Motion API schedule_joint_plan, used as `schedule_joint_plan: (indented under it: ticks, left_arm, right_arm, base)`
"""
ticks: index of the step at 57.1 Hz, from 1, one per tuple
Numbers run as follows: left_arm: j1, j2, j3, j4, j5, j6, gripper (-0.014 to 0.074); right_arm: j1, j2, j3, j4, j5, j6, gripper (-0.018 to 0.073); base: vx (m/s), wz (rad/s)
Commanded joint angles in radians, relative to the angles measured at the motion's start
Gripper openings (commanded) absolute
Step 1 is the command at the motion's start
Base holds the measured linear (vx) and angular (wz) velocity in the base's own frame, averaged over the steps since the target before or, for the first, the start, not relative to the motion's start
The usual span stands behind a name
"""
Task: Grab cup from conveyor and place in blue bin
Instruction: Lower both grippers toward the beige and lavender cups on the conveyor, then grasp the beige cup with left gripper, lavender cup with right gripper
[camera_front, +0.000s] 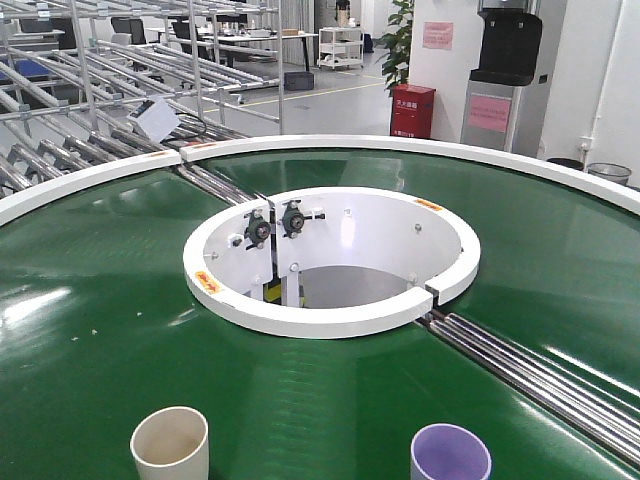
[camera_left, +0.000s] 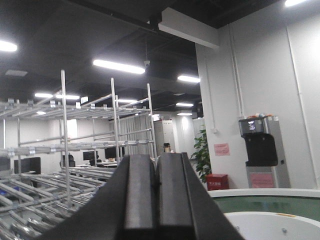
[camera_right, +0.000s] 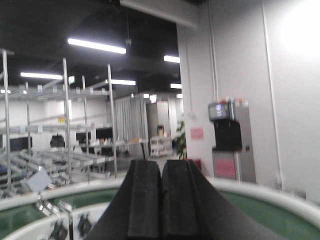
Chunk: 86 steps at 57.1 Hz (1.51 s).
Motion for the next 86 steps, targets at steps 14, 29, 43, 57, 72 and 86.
schedule_joint_plan:
  ticks: [14, 29, 43, 57, 72, 86]
  left_arm:
    - [0.002, 0.517, -0.468, 0.0, 0.125, 0.031, -0.0001]
    - [0.001, 0.661, -0.471, -0.001, 0.125, 0.019, 0.0004]
    - [0.001, 0.671, -0.471, -0.002, 0.129, 0.013, 0.0132]
    - [0.001, 0.671, -0.471, -0.002, 0.203, 0.013, 0.0497]
    - [-0.019, 0.671, -0.471, -0.039, 0.211, 0.011, 0.0636]
    - [-0.034, 0.815, -0.581, -0.061, 0.532, -0.03, 0.058]
  right_arm:
    - [0.0, 0.502, -0.349, -0.011, 0.007, -0.041, -0.0009]
    - [0.0, 0.644, -0.347, -0.008, 0.006, -0.041, 0.0015]
    - [0.0, 0.642, -0.347, -0.008, 0.008, -0.047, 0.0264]
    - [0.0, 0.642, -0.347, -0.008, 0.005, -0.041, 0.0669]
    - [0.01, 0.642, -0.347, 0.0, 0.015, -0.012, 0.0709]
    - [0.166, 0.783, -0.532, -0.011, 0.397, -0.05, 0.0617]
  base:
    - [0.0, 0.0]
    - [0.0, 0.0]
    - [0.0, 0.0]
    - [0.0, 0.0]
    - [0.0, 0.0]
    - [0.0, 0.0]
